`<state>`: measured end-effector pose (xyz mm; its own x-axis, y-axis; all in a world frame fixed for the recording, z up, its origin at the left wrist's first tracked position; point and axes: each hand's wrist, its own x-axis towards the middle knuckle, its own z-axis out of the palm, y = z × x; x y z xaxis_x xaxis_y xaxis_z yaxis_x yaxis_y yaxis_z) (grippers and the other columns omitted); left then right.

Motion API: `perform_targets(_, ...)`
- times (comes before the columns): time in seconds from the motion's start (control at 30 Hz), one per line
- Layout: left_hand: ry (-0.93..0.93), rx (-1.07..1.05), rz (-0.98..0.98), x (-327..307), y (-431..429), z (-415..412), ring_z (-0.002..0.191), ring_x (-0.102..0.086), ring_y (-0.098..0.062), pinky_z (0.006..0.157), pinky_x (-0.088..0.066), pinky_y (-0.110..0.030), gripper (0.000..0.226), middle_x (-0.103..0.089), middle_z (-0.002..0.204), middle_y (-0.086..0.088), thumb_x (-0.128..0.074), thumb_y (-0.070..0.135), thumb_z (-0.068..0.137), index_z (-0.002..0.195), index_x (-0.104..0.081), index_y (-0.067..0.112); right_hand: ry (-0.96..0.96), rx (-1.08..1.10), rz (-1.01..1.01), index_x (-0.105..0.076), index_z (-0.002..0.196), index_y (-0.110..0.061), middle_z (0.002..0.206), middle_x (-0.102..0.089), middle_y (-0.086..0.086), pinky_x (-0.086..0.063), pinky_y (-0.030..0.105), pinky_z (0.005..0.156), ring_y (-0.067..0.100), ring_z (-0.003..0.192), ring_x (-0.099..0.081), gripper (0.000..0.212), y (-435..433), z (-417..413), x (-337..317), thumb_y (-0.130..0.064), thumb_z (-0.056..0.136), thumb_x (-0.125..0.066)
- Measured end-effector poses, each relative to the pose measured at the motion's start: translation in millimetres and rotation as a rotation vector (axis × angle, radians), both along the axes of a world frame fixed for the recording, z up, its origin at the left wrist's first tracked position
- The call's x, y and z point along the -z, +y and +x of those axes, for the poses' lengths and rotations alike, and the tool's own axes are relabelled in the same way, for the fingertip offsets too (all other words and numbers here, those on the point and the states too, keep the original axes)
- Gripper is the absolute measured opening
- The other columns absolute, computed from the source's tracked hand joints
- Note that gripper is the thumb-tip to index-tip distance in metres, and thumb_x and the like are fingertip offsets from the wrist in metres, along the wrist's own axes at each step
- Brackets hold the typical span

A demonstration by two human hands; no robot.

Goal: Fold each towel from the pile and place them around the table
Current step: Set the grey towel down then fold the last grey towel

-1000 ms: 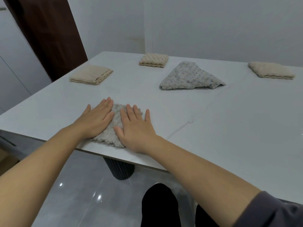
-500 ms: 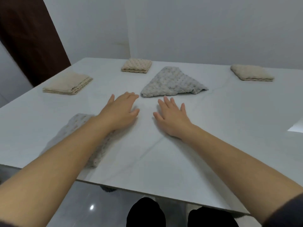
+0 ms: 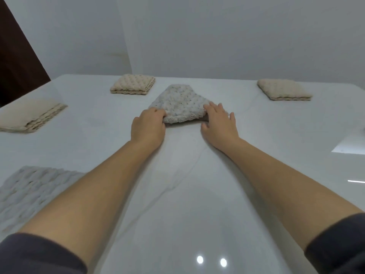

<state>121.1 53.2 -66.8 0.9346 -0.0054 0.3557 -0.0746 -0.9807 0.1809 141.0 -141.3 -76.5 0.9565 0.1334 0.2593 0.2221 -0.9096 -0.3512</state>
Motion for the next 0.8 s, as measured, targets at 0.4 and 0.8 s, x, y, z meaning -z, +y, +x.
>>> perform_targets(0.4,-0.089,0.023,-0.242,1,-20,-43,0.072,-0.048,-0.024,0.068,-0.036,-0.038,0.026,-0.046,0.073,0.002,-0.042,0.032,0.092,0.077,-0.042,0.012,-0.183,-0.094,0.203,-0.056,0.099,-0.011,0.074,-0.062,0.005,-0.041,0.04,0.063,0.029,0.069,-0.056,0.015,-23,-45,-2,-0.016,0.096,-0.041)
perform_targets(0.8,-0.157,0.009,-0.069,8,-40,-70,0.106,-0.054,-0.027,0.117,-0.017,-0.05,0.032,-0.06,0.109,-0.007,-0.051,0.007,0.083,0.115,-0.052,0.01,-0.151,-0.11,0.168,-0.06,0.098,-0.016,0.051,-0.045,-0.009,-0.034,0.033,0.053,0.016,0.052,-0.044,0.014,-35,-95,-4,-0.022,0.094,-0.047)
